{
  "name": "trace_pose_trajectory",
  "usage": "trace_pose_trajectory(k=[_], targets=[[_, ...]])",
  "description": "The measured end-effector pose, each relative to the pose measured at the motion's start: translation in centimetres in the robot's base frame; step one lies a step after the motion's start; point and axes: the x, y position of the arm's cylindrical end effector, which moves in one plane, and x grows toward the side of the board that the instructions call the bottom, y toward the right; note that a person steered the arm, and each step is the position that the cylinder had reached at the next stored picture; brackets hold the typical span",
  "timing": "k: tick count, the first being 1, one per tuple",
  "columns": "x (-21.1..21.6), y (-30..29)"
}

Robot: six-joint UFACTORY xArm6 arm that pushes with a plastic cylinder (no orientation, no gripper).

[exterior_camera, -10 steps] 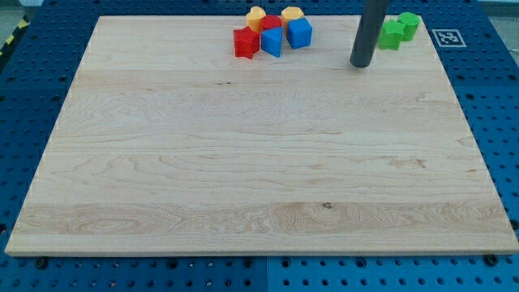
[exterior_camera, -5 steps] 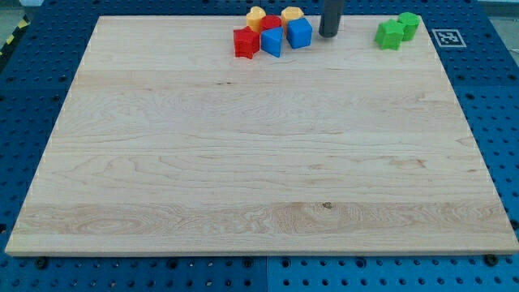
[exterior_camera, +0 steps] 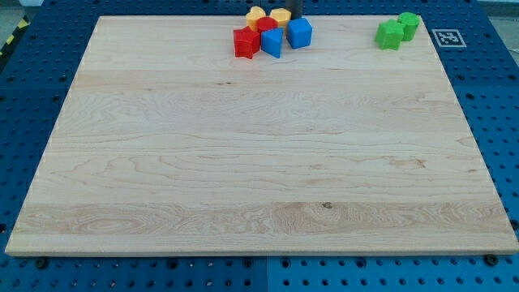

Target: Separate the yellow heart from the group of blocks

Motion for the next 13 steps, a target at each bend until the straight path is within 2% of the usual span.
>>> trace_pose_trajectory(k=[2,6,9,13], targets=[[0.0,-3.7],[0.0,-5.8],[4.1,-7.0],[4.1,-15.7]])
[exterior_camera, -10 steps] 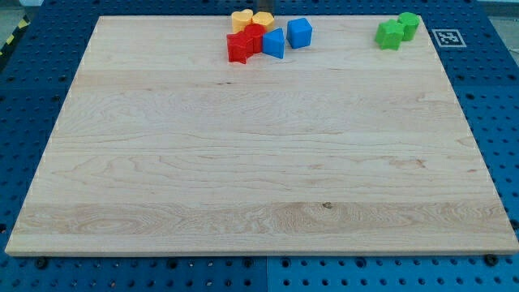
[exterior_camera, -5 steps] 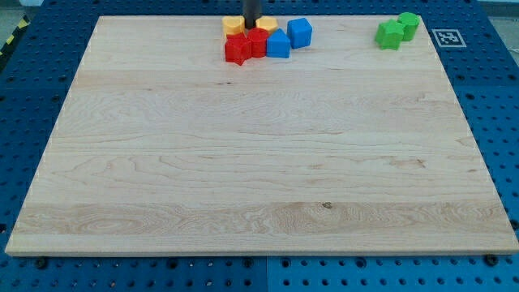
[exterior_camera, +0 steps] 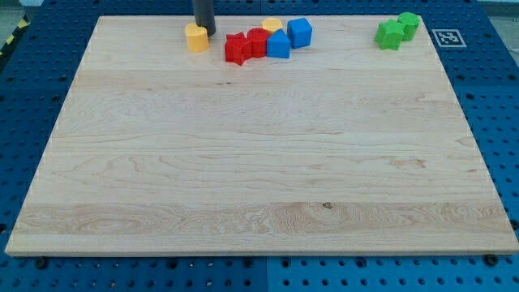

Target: Separate the yellow heart from the group of blocks

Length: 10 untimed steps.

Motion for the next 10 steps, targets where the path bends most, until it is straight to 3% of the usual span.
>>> trace_pose_trajectory(k=[3,5,10], targets=[[1.3,-1.2],[5.5,1.7],[8.2,-2.7]])
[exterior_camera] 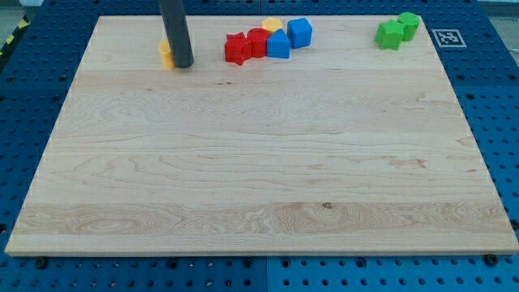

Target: Separate the yellow heart from the group of blocks

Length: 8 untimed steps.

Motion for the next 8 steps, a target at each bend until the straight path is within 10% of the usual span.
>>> trace_pose_trajectory(k=[8], targets=[[-6.0,-5.5]])
